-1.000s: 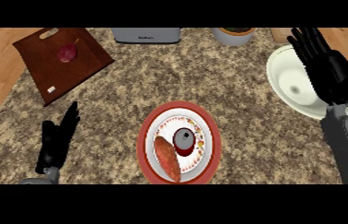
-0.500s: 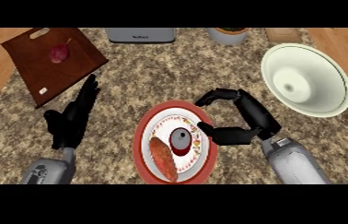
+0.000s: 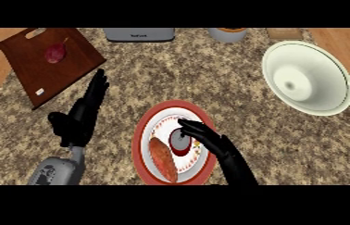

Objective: Pick the can from the plate and place it in the bowl

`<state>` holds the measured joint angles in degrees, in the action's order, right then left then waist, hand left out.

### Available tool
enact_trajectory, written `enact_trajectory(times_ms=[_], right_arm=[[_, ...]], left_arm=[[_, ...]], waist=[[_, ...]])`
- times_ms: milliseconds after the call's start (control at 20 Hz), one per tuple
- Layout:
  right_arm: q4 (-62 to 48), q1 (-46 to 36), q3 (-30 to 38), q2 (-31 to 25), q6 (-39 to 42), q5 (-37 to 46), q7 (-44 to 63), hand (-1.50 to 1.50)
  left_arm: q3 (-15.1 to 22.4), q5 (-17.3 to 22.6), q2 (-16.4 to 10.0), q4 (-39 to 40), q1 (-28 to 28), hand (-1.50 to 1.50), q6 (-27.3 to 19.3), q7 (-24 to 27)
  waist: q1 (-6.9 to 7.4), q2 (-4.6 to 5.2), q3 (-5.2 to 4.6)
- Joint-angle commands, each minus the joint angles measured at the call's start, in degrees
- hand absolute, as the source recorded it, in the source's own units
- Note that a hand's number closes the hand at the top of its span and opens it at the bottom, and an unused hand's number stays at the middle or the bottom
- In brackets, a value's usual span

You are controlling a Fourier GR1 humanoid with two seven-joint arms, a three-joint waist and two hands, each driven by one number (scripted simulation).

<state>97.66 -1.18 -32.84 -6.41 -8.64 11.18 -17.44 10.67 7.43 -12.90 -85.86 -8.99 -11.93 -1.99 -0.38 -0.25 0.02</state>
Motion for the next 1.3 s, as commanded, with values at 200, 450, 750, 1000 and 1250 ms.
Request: enact_trajectory(times_ms=[200, 450, 750, 1000, 1250], right_arm=[[13.6, -6.2, 1.2, -2.3, 0.4, 11.8, 26.9, -1.5], [16.4, -8.9, 0.3, -2.3, 8.9, 9.9, 39.5, -1.5], [8.3, -15.2, 1.3, -1.7, 16.2, 9.1, 48.7, -1.5], [2.4, -16.7, 2.4, 0.3, 19.0, 9.9, 49.4, -1.5], [-0.4, -12.1, 2.0, 1.4, 20.1, 12.2, 42.4, -1.5]], left_arm=[[0.1, -1.4, 1.0, -1.4, -0.8, 0.0, -0.2, -1.8], [-1.3, -0.8, 0.5, -1.5, 1.4, 0.0, 1.6, 0.0], [0.3, -2.7, 2.4, -1.1, 3.0, 0.0, 0.8, 1.9], [-0.9, -3.2, 2.5, -2.7, -1.2, 0.0, 1.0, -4.2], [-2.5, -3.5, 2.6, -4.3, 3.4, 0.0, 3.7, -1.9]], waist=[[0.23, 0.11, -0.1], [0.4, 0.18, -0.08], [0.79, 0.31, -0.08], [0.6, 0.3, -0.02], [0.57, 0.25, -0.02]])
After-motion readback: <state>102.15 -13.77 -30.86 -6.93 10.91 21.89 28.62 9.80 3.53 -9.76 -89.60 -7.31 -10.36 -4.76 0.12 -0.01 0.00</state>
